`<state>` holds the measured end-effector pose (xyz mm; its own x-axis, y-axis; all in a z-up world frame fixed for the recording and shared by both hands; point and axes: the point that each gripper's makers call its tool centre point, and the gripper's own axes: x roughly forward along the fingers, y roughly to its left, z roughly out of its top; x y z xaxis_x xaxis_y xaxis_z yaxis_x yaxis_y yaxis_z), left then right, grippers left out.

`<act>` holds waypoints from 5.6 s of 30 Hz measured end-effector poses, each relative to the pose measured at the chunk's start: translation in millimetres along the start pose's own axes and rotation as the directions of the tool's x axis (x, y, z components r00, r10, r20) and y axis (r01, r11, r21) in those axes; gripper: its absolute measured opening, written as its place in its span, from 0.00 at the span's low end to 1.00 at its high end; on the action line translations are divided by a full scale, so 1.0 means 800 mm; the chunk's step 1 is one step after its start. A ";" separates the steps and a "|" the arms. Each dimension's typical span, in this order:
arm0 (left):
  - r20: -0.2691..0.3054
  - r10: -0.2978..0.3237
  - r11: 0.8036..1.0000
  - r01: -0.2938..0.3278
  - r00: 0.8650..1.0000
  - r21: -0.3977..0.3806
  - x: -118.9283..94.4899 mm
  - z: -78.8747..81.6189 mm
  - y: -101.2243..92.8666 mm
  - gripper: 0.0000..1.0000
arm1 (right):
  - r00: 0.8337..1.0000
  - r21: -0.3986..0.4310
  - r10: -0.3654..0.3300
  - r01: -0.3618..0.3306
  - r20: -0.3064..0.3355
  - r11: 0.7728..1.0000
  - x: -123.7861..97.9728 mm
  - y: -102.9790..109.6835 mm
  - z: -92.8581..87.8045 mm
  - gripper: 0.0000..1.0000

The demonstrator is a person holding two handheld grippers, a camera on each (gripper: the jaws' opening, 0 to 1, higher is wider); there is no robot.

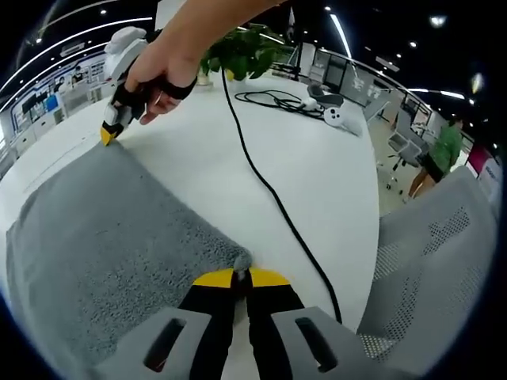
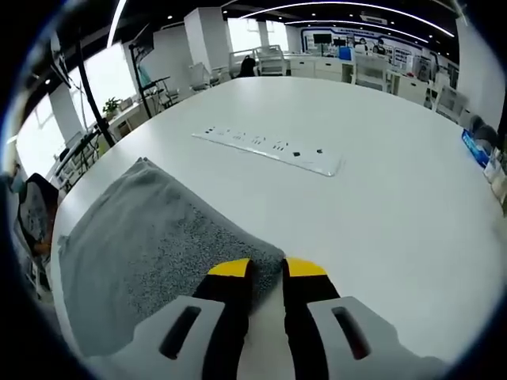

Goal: Fold the towel on the table until its edges align and the towel forms a compact rectangular stack.

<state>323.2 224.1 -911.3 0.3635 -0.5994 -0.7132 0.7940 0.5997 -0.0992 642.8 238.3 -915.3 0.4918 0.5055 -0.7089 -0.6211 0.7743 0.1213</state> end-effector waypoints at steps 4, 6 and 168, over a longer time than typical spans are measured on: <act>-0.010 -0.018 1.000 0.018 1.000 0.013 0.003 0.001 -0.010 0.04 | 1.000 0.007 -0.001 0.001 -0.016 1.000 -0.009 -0.005 -0.012 0.14; -0.013 -0.026 0.999 0.026 1.000 0.023 0.003 0.001 -0.014 0.04 | 1.000 -0.004 0.006 -0.006 -0.030 1.000 -0.013 -0.002 -0.020 0.12; 0.094 0.226 0.948 -0.197 0.970 -0.249 -0.179 -0.109 0.117 0.07 | 0.990 0.145 0.057 -0.076 0.127 0.987 0.046 0.211 0.120 0.04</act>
<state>302.9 412.6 -879.0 0.5780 -0.4952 -0.6486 0.5599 0.8189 -0.1263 614.7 424.0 -853.9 0.5287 0.5932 -0.6072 -0.5613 0.7809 0.2742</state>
